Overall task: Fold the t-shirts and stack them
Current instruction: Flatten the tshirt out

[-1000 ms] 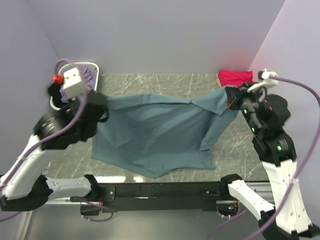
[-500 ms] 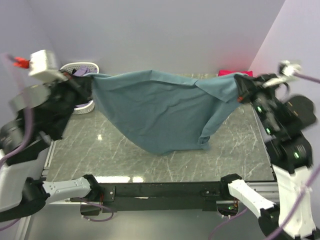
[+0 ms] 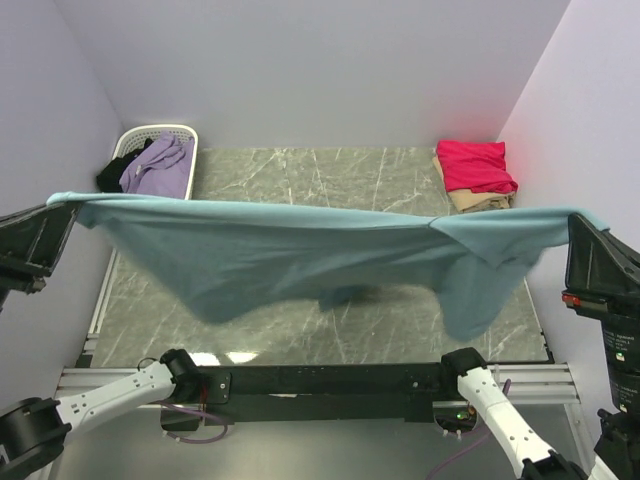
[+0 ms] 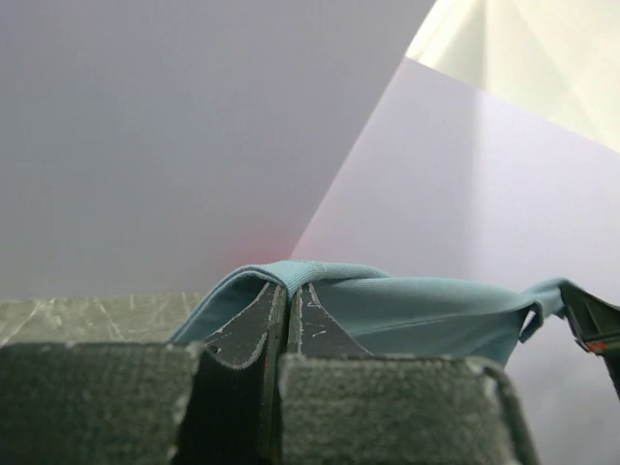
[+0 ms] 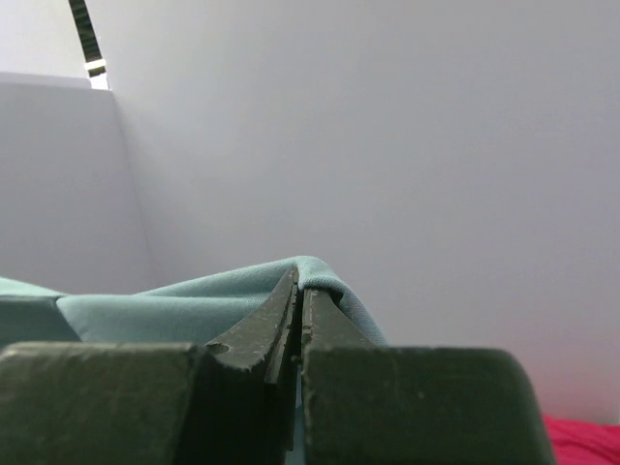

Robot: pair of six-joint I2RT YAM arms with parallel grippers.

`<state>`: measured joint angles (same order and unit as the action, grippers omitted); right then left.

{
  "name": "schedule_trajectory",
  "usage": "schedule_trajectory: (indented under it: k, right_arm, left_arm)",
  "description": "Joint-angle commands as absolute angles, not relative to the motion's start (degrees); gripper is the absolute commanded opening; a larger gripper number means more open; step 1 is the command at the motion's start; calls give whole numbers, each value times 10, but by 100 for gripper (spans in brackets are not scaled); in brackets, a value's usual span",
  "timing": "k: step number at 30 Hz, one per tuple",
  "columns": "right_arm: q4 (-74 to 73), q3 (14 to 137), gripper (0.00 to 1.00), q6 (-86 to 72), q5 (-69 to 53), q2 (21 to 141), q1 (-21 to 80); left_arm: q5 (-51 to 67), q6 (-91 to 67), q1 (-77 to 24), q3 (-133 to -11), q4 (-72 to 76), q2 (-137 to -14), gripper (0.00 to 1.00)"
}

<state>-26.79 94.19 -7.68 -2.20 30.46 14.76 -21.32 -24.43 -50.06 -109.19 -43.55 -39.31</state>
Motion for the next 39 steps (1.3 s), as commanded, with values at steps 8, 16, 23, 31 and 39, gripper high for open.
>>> schedule_trajectory:
  k: [8,16,23,31,39]
  right_arm:
    - [-200,933,0,-34,23,345,149]
    - [-214,930,0,-28,17,412,149]
    - [-239,980,0,-40,-19,373,149]
    - [-287,1041,0,-62,-99,319,149]
    - [-273,1033,0,-59,-82,315,149]
  left_arm:
    - [-184,-228,-499,-1117,-402,-398,3]
    - [-240,-221,-499,-1125,-446,-455,4]
    - [-130,-220,-500,-1166,-432,-444,1]
    - [29,-245,-500,-1158,-410,-390,2]
    - [2,-261,-501,-1136,-404,-355,6]
